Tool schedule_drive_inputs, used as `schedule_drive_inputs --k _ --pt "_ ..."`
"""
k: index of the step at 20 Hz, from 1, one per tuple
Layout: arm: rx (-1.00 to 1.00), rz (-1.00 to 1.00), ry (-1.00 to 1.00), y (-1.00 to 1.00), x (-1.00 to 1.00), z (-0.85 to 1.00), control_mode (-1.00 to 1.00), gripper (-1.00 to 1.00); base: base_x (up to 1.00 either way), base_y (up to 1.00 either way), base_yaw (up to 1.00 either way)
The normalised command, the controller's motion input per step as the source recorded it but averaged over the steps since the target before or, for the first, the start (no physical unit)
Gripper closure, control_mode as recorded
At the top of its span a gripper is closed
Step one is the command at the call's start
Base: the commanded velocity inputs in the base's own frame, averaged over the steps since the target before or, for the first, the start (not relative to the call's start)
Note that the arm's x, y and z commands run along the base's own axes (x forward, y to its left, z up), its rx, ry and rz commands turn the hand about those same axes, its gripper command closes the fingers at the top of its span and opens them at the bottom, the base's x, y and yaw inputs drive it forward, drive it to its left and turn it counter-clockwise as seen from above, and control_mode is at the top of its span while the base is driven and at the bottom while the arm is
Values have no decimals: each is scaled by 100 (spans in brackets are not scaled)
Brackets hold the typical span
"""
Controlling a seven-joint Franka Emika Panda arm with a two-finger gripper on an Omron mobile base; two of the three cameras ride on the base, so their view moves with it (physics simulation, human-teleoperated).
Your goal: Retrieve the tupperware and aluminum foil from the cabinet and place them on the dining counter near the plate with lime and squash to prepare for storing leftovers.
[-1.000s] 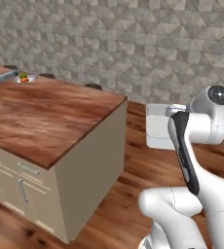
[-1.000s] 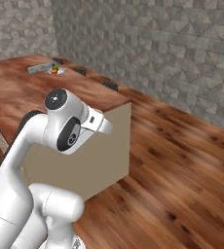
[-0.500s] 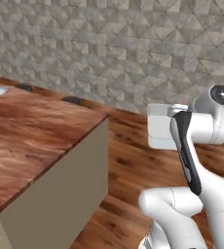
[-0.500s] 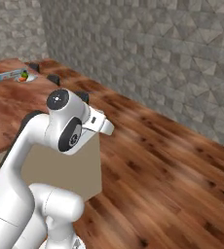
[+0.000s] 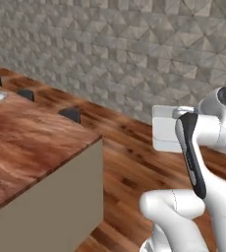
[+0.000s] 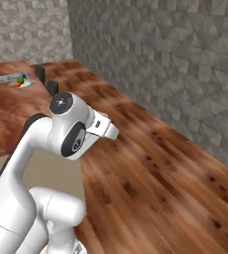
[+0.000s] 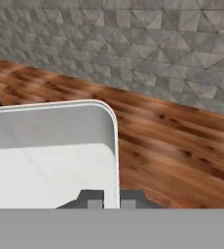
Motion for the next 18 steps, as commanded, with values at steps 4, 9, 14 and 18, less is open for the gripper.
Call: schedule_drive_inputs --k 4,9,14,18 --pt "0 0 0 0 0 0 100 100 100 -56 48" --pt "0 0 0 0 0 0 100 100 100 -51 56" --pt "0 0 0 0 0 0 100 100 98 -54 61" --pt "0 0 0 0 0 0 100 100 77 -65 64"
